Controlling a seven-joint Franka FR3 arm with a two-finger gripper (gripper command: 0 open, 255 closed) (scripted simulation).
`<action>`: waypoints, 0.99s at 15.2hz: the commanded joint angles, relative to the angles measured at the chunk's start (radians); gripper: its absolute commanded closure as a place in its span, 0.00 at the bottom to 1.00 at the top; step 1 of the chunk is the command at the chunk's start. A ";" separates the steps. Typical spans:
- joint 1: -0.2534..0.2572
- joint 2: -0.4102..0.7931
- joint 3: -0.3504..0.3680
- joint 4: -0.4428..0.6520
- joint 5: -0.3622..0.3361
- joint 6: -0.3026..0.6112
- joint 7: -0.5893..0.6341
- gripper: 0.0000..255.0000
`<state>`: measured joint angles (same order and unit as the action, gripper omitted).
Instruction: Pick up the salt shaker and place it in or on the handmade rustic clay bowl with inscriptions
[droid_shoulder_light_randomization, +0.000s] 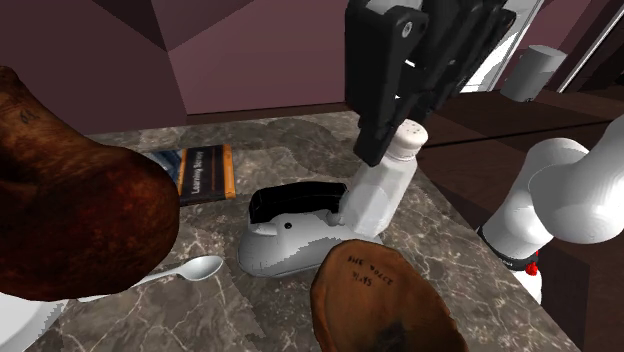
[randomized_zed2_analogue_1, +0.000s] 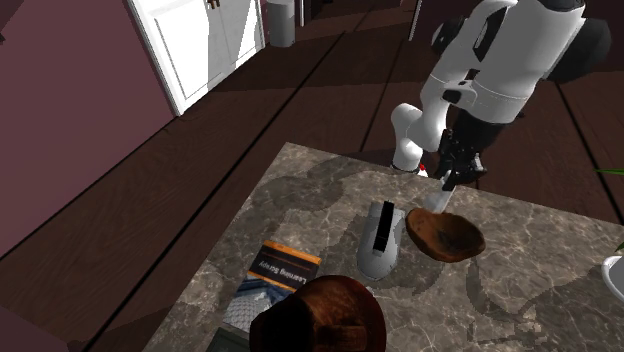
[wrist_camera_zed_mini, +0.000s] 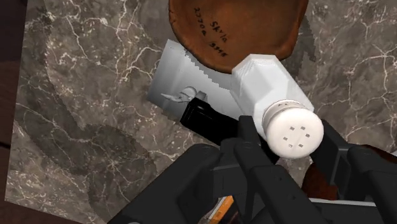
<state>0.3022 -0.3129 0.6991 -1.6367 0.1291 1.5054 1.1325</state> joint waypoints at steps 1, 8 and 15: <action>0.013 -0.005 0.033 0.027 0.006 -0.027 0.051 1.00; 0.034 -0.031 0.069 -0.026 0.026 0.010 0.102 1.00; 0.050 -0.076 0.058 -0.158 0.053 0.104 0.085 1.00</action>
<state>0.3499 -0.3822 0.7574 -1.7742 0.1781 1.5937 1.2189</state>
